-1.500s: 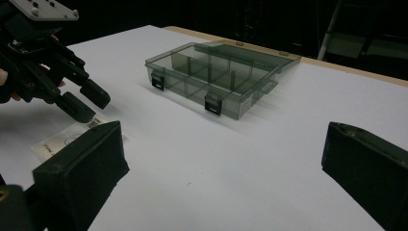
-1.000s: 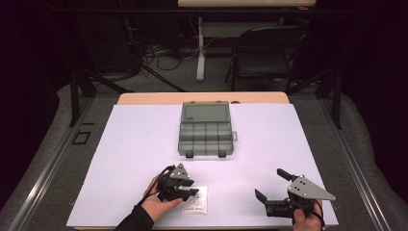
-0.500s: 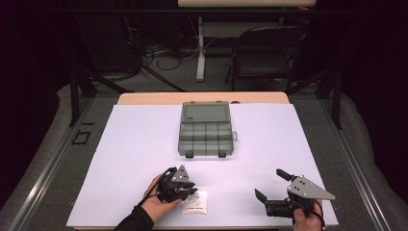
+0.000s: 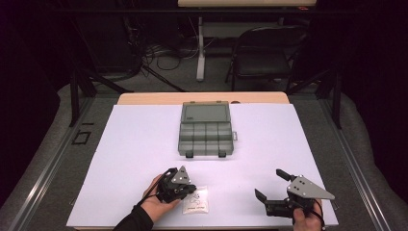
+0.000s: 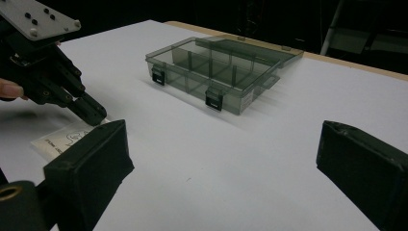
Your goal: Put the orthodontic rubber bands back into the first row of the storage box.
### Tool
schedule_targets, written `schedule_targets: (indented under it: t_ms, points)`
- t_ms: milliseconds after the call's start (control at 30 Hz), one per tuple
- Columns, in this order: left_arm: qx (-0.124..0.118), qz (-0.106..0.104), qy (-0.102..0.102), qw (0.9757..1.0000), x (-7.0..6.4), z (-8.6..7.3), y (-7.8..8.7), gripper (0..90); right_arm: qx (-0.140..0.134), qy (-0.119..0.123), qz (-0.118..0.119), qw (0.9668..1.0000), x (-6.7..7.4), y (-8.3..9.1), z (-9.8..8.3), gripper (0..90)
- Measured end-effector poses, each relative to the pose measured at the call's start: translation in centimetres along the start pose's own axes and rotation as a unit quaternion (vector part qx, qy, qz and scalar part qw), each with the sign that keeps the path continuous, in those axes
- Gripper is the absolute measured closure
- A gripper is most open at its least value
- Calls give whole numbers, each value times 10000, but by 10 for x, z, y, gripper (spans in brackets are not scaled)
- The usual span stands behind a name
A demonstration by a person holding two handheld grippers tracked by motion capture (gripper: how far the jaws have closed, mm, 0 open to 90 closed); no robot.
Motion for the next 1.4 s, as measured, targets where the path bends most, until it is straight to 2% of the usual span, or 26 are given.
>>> schedule_targets:
  t_ms: [400,633,667,767,833,1000,1100,1400]
  points:
    - [-54,-10,-85,9999,0,2,5,896,2,-14,-9,10000,-1,0,0,43]
    - [-379,23,-101,9992,-2,9,21,896,-6,-27,-18,10000,-2,1,0,43]
    - [-446,26,-83,9990,-2,10,23,896,-110,-38,-46,9999,-1,0,0,44]
    - [-576,49,-103,9983,-4,12,32,896,-41,-24,-25,10000,-2,1,0,44]
    - [-662,69,-94,9977,-5,13,37,896,-4,-18,-20,10000,-2,2,0,44]
    - [-874,145,-132,9960,-8,17,51,896,-117,-36,-53,9999,-1,0,0,44]
    - [-992,220,-141,9947,-8,18,58,897,-38,-34,-34,10000,-2,1,0,44]
    - [-1134,334,-103,9929,-2,20,67,897,-57,-42,-34,10000,-2,1,0,44]
Point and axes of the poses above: each handheld gripper's, and its own axes: y roughly backward along the jaws, z roughly out of its top, x roughly to its left, the point moved 4 cm from there along -y, roughly forward along the jaws, and after that the axes turned 9 degrees about -x, right-handed, at the moved point
